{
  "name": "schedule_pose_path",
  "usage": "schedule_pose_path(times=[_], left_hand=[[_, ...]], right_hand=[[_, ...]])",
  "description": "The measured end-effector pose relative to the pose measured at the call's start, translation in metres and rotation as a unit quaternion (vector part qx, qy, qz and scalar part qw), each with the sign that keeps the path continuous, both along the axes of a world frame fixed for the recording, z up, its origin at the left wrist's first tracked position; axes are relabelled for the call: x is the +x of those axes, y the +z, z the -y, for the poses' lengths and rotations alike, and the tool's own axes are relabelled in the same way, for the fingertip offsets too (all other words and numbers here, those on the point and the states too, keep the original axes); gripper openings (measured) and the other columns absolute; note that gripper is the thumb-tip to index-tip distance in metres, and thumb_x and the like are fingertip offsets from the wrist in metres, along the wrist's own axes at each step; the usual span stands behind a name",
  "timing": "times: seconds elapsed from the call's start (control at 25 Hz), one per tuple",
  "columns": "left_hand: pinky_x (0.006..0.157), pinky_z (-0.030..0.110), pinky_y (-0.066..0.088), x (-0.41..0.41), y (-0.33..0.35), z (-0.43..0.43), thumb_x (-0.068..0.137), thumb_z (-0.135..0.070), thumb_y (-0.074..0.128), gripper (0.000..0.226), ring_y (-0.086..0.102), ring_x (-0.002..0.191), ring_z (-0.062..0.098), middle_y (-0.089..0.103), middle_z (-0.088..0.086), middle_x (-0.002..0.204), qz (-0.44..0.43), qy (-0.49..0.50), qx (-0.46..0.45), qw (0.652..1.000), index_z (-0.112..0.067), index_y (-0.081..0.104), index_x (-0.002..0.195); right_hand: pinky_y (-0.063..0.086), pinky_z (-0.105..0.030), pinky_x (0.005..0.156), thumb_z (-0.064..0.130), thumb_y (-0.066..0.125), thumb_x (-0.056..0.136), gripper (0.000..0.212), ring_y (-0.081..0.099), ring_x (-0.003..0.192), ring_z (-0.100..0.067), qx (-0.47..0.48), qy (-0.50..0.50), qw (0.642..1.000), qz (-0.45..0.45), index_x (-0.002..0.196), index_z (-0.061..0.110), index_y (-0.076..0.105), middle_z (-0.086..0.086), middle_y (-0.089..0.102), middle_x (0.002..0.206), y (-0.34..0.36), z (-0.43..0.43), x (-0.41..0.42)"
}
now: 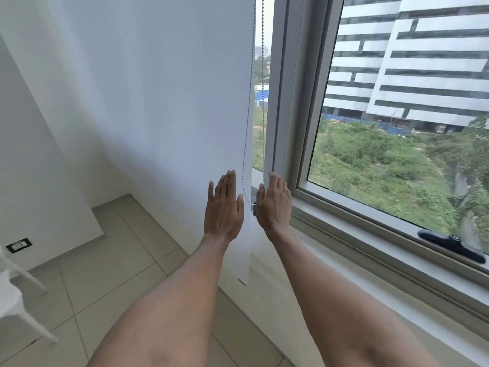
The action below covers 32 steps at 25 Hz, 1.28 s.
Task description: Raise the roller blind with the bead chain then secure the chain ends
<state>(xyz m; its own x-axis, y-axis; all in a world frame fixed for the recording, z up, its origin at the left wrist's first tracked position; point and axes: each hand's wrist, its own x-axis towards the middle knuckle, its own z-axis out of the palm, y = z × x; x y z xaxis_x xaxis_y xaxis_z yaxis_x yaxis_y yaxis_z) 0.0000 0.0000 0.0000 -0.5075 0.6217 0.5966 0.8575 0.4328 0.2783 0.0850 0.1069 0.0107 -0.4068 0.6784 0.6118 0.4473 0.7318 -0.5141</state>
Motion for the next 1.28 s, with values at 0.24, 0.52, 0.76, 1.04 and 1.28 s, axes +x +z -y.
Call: schedule_pose_path(times=[0.24,0.52,0.76,1.04,1.28], left_hand=[[0.131,0.065,0.011,-0.04,0.02,-0.039,0.108,-0.038,0.015,0.067,0.033,0.161,0.021,0.033,0.005,0.175,0.001,-0.032,0.004,0.999,-0.011,0.019,0.17],[0.125,0.058,0.019,-0.061,0.034,-0.08,0.113,-0.029,0.031,0.06,0.045,0.151,0.022,0.043,0.006,0.169,0.075,-0.07,0.111,0.989,-0.012,0.019,0.17],[0.112,0.041,0.024,-0.067,0.04,-0.086,0.109,-0.025,0.032,0.055,0.062,0.118,0.025,0.073,0.005,0.112,0.172,-0.094,0.215,0.957,-0.008,0.041,0.161],[0.069,0.045,0.06,-0.071,0.043,-0.09,0.111,-0.025,0.053,0.021,0.07,0.067,0.033,0.069,0.003,0.067,0.25,-0.167,0.234,0.924,-0.016,0.063,0.128],[0.093,0.008,0.044,-0.069,0.054,-0.088,0.097,-0.034,0.079,0.044,0.066,0.111,0.007,0.071,-0.008,0.128,0.274,-0.24,0.229,0.903,-0.027,0.065,0.139]], right_hand=[[0.044,-0.044,0.11,0.024,0.048,0.109,0.04,0.058,0.133,-0.034,-0.073,-0.001,0.995,-0.061,0.147,0.008,0.047,-0.012,0.06,0.145,0.041,-0.039,-0.053],[0.043,-0.042,0.105,0.023,0.046,0.112,0.021,0.069,0.103,-0.03,-0.019,-0.02,0.994,-0.104,0.126,0.013,0.058,-0.008,0.076,0.106,0.064,-0.065,-0.099],[0.032,-0.034,0.096,0.019,0.051,0.11,0.021,0.061,0.087,-0.027,-0.015,-0.044,0.989,-0.141,0.102,0.016,0.069,-0.004,0.071,0.08,0.058,-0.06,-0.108],[0.036,-0.033,0.089,0.017,0.052,0.104,0.019,0.054,0.07,-0.023,-0.002,-0.03,0.984,-0.178,0.098,0.02,0.069,0.007,0.058,0.069,0.051,-0.053,-0.098],[0.05,-0.044,0.092,0.001,0.049,0.083,0.033,0.062,0.071,-0.021,-0.05,0.061,0.976,-0.203,0.096,0.019,0.073,0.014,0.064,0.075,0.05,-0.056,-0.071]])
